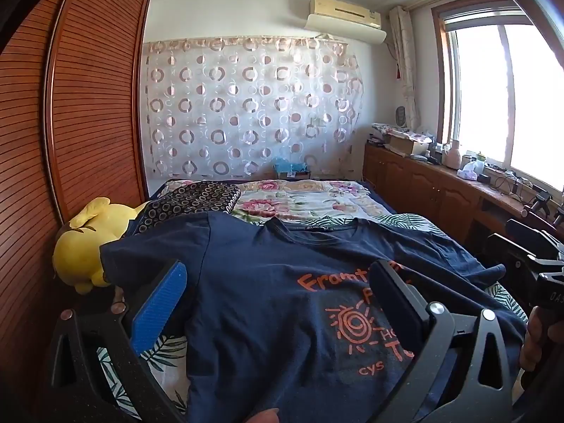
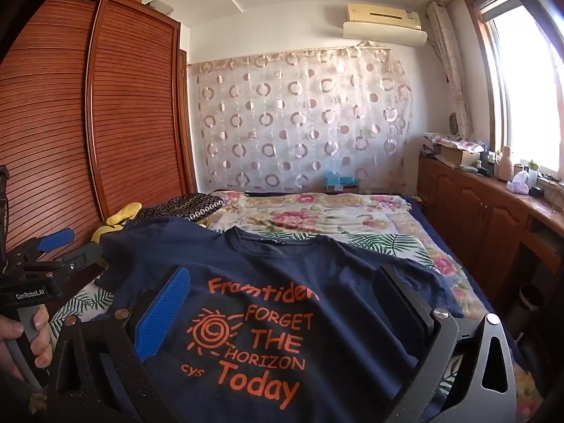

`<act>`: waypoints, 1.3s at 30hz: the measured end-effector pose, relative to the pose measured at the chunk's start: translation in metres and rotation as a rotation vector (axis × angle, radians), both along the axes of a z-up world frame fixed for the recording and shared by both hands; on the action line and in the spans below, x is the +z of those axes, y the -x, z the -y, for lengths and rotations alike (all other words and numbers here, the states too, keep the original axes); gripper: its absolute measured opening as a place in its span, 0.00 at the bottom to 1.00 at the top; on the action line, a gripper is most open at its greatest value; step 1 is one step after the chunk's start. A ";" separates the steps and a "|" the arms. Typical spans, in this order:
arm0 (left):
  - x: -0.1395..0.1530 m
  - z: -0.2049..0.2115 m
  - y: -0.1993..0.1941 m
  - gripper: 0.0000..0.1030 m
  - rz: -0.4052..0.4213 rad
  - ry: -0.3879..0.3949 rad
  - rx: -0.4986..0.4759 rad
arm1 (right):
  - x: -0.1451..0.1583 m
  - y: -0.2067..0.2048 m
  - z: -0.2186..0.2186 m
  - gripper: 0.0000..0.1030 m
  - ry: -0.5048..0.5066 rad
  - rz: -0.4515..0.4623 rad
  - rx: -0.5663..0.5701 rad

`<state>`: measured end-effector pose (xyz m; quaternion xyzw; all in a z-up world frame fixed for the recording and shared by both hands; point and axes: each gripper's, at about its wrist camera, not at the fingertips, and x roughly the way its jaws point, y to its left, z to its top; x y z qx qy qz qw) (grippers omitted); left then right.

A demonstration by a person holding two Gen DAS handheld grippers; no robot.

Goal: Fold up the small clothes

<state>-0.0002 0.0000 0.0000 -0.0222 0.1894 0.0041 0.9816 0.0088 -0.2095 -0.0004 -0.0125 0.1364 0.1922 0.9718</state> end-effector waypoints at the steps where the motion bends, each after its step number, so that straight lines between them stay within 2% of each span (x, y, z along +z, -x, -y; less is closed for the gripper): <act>1: 0.000 0.000 0.000 1.00 0.002 0.002 -0.003 | 0.000 0.000 0.000 1.00 0.002 0.001 0.001; 12: 0.000 0.003 0.001 1.00 0.002 -0.020 0.012 | -0.001 -0.001 0.000 1.00 0.013 0.003 -0.006; 17: 0.002 -0.013 0.005 1.00 0.006 -0.017 0.018 | 0.000 0.002 0.000 1.00 0.013 0.003 -0.005; 39: 0.001 -0.007 0.003 1.00 0.008 -0.034 0.028 | -0.002 -0.003 -0.002 1.00 0.017 -0.006 -0.009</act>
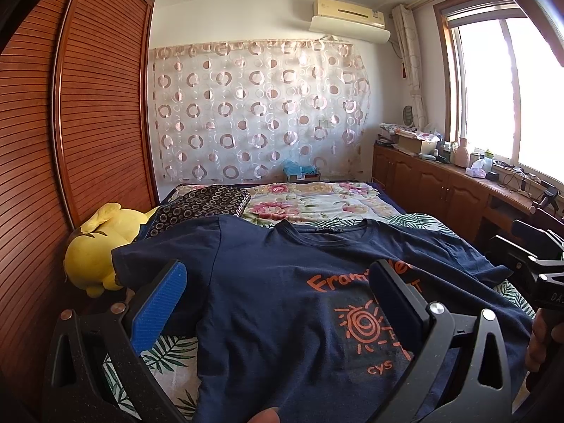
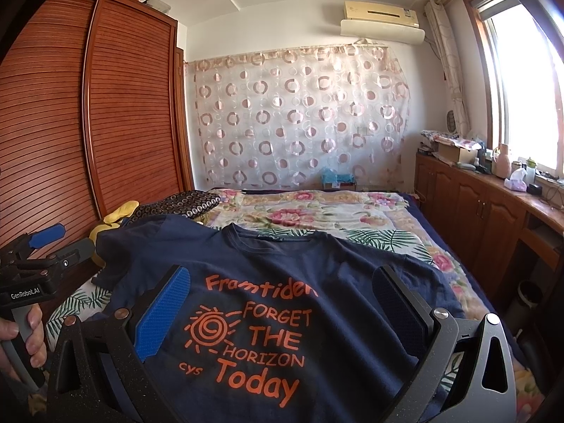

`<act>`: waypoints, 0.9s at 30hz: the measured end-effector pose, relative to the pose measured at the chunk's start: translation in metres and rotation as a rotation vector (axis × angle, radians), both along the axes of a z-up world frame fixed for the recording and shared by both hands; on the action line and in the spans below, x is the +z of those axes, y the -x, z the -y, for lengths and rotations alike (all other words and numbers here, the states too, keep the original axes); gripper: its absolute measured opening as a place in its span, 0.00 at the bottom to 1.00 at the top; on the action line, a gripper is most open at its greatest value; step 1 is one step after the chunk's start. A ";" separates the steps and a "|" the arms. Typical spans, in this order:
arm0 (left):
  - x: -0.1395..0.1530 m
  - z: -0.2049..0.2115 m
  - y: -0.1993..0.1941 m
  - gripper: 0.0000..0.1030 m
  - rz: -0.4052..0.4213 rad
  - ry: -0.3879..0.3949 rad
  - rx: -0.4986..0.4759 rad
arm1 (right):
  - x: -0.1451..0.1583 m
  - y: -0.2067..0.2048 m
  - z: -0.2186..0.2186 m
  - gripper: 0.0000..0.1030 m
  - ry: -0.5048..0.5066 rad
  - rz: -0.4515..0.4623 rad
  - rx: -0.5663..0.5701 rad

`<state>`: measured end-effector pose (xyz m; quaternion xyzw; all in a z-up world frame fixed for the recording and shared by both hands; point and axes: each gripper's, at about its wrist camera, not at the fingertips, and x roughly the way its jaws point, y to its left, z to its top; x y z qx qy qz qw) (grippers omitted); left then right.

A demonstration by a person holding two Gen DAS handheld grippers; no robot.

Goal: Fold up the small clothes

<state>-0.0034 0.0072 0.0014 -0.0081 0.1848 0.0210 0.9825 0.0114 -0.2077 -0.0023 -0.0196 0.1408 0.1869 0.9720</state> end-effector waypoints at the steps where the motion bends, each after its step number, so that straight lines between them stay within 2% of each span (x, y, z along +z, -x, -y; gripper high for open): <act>1: 0.000 0.000 0.000 1.00 0.000 -0.001 0.000 | 0.000 0.000 0.000 1.00 0.000 0.000 -0.001; 27: 0.001 0.001 0.002 1.00 0.005 -0.007 0.002 | -0.001 0.001 0.000 1.00 -0.003 -0.002 -0.003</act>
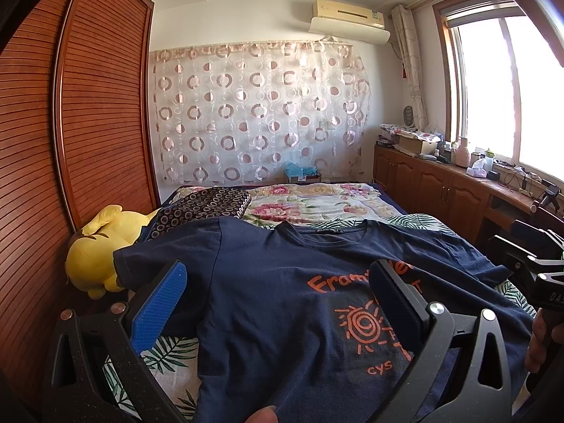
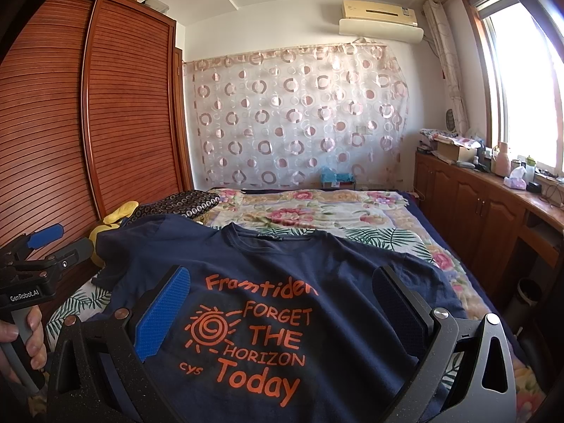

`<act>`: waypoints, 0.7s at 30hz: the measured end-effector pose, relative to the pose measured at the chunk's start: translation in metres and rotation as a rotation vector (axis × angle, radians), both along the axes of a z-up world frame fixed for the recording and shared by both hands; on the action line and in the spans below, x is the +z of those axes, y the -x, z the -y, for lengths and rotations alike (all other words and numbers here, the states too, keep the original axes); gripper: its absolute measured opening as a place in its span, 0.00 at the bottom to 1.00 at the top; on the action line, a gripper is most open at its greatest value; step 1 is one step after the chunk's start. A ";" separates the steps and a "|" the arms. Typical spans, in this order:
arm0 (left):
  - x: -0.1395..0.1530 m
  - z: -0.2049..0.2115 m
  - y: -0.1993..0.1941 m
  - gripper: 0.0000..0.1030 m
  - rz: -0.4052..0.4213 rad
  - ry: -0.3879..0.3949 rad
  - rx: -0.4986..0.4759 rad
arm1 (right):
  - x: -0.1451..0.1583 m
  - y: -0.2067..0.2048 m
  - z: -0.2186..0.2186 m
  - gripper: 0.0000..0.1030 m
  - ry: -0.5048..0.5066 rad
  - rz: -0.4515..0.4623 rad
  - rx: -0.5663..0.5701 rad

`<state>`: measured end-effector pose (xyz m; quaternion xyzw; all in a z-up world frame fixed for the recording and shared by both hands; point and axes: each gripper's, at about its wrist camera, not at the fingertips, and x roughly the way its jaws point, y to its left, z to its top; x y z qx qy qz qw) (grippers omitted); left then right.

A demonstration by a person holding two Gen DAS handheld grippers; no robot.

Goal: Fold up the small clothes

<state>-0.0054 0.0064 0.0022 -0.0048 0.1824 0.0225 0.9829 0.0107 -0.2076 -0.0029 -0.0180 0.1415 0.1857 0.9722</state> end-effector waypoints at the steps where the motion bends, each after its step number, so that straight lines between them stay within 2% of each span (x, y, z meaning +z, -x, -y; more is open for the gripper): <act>1: 0.000 0.000 0.000 1.00 0.000 0.000 -0.001 | 0.000 0.000 0.000 1.00 0.000 0.000 0.001; 21: -0.001 0.002 0.000 1.00 0.000 -0.004 0.002 | 0.001 0.000 -0.003 1.00 -0.003 -0.003 0.010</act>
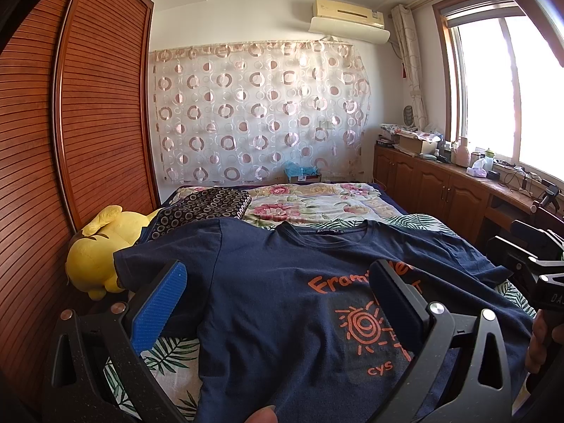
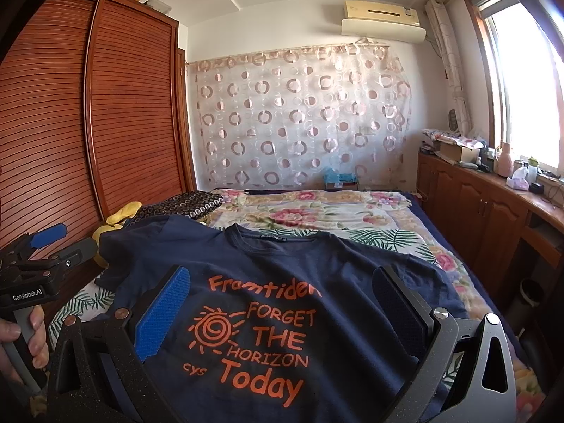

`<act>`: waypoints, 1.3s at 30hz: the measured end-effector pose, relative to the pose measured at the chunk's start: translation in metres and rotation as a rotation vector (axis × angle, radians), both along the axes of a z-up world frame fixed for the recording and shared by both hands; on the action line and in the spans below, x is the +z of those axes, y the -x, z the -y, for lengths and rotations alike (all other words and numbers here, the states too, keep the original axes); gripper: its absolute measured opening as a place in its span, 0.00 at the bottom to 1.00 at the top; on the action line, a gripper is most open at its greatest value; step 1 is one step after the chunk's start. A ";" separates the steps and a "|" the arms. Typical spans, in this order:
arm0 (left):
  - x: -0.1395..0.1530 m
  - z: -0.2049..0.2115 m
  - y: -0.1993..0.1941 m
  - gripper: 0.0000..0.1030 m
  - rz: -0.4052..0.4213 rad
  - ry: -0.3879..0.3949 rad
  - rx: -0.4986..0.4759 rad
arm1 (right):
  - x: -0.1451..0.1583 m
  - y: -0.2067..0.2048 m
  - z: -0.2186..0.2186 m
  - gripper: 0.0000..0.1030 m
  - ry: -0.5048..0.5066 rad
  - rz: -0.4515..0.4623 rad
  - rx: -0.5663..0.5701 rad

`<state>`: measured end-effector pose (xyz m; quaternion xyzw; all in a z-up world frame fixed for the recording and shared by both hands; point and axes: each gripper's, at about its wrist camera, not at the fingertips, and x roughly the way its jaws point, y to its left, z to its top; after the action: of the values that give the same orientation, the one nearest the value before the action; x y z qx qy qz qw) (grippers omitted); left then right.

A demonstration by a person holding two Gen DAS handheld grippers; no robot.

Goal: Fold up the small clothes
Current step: 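Move the left gripper to the navy T-shirt's side edge and grasp it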

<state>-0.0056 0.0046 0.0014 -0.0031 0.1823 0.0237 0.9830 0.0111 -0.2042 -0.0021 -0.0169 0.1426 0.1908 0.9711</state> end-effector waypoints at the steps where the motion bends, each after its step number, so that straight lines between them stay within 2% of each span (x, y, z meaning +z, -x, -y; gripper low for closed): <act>1: 0.000 0.000 0.000 1.00 0.000 0.001 -0.001 | 0.000 -0.001 0.000 1.00 0.000 -0.001 0.001; 23: -0.025 -0.054 -0.013 1.00 -0.099 0.029 0.050 | -0.014 -0.024 -0.020 1.00 0.053 -0.082 0.102; 39: -0.052 -0.121 -0.032 1.00 -0.165 0.054 0.050 | -0.024 -0.047 -0.027 1.00 0.100 -0.190 0.200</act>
<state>0.0261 0.1258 -0.0501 -0.0323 0.2629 0.0435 0.9633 0.0579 -0.1771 -0.0259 -0.0611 0.2408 0.2800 0.9273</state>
